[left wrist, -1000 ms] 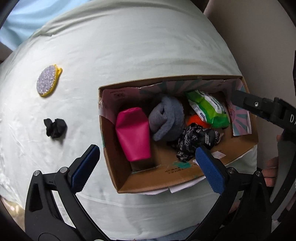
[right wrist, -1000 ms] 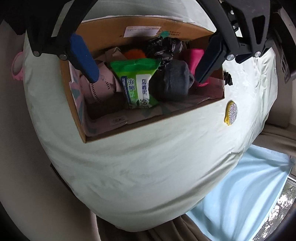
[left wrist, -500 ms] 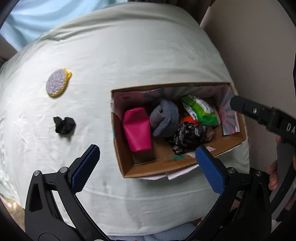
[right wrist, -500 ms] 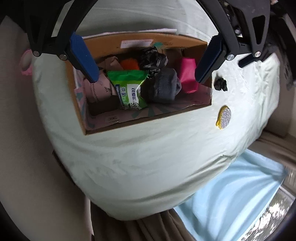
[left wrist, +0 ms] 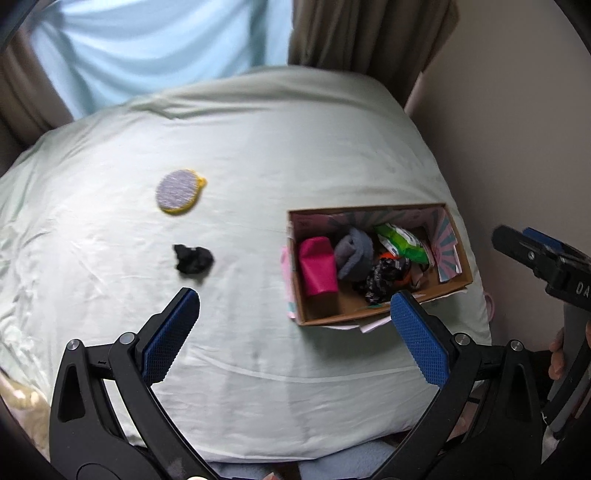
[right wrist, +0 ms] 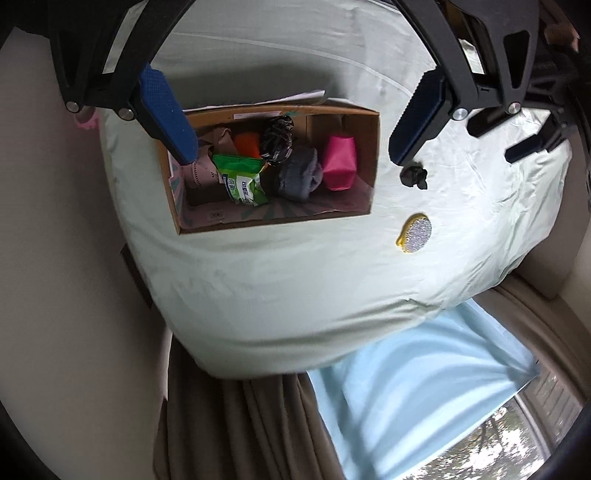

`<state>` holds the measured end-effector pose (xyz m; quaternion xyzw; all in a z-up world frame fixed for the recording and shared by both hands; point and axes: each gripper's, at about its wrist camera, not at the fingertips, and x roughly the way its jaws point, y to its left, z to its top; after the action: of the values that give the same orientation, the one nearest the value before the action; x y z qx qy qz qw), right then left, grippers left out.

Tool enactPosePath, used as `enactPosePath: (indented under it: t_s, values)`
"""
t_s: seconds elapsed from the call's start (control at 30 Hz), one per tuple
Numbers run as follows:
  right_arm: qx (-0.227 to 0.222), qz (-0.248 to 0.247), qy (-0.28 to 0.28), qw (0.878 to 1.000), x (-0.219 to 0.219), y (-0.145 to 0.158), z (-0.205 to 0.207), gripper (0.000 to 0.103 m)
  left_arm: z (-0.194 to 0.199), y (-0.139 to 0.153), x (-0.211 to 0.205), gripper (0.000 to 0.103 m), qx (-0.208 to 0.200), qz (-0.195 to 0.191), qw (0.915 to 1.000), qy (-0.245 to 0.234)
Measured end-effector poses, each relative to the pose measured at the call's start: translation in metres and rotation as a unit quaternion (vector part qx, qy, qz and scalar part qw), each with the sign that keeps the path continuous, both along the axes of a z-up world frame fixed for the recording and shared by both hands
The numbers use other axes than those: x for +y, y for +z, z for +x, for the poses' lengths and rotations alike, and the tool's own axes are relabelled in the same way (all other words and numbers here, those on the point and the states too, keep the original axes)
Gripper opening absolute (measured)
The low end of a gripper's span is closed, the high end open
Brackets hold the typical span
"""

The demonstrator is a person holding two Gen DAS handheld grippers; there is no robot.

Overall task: Organize soft objects
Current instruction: 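Move the left tool to the glitter sponge while the right tool approaches the black scrunchie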

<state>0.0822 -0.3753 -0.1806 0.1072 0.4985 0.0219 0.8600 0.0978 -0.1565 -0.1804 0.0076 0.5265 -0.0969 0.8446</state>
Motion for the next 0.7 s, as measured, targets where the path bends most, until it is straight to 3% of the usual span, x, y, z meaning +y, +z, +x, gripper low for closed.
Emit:
enactPosePath:
  t_s: [0.2, 0.37, 0.7]
  values:
    - [-0.032, -0.035, 0.022, 0.999, 0.045, 0.032, -0.026, 0.103, -0.021, 0.028, 0.062, 0.103, -0.030, -0.019, 0.9992, 0.018]
    - [-0.063, -0.026, 0.018, 0.998, 0.081, 0.049, -0.042, 0.103, -0.032, 0.047, 0.116, 0.103, -0.059, -0.020, 0.9978, 0.022]
    - [-0.086, -0.026, 0.009, 0.996, 0.176, 0.060, -0.043, 0.103, -0.015, 0.050, 0.209, 0.103, -0.067, -0.022, 0.9975, 0.005]
